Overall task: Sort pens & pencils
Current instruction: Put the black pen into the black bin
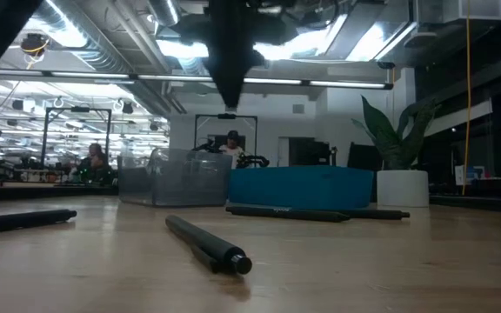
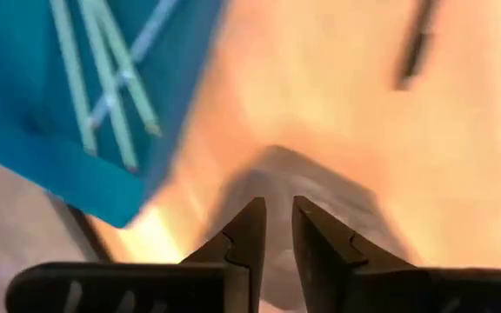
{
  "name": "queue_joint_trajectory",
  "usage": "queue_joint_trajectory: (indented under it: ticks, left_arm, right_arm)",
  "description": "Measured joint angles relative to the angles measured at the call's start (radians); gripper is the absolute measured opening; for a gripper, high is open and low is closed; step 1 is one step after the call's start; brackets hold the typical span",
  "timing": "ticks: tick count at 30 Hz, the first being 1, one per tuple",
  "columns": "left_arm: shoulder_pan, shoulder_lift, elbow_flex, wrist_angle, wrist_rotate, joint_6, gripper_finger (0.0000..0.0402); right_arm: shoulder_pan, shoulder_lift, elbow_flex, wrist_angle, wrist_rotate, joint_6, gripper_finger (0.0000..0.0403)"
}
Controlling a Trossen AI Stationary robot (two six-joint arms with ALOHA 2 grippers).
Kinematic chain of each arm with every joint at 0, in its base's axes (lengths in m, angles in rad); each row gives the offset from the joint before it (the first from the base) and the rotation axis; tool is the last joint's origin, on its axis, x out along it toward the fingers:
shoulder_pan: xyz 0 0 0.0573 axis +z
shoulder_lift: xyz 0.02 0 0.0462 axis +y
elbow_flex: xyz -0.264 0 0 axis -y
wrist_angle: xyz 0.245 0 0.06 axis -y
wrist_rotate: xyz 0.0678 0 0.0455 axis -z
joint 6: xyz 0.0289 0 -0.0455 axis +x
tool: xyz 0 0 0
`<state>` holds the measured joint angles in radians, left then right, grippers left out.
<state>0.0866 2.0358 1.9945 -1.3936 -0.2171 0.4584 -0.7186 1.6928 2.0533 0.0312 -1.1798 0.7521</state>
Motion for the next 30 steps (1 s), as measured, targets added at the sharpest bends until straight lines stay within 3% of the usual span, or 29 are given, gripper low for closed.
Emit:
queue_joint_trajectory:
  ticks: [11,21,30]
  left_arm:
    - [-0.300,-0.059,-0.002,-0.136,0.013,-0.395,0.0054]
    - [-0.542,-0.075,-0.002,-0.178,0.008,-0.891,0.0054]
    - [-0.658,-0.209,-0.042,-0.177,-0.182,-1.359,0.0054]
  right_arm:
    - [-0.005,0.000,0.000,0.002,-0.026,0.036,0.0083]
    - [0.007,0.000,0.000,-0.012,-0.074,0.059,0.0083]
    - [0.152,0.000,0.000,-0.291,-0.225,-0.013,0.0083]
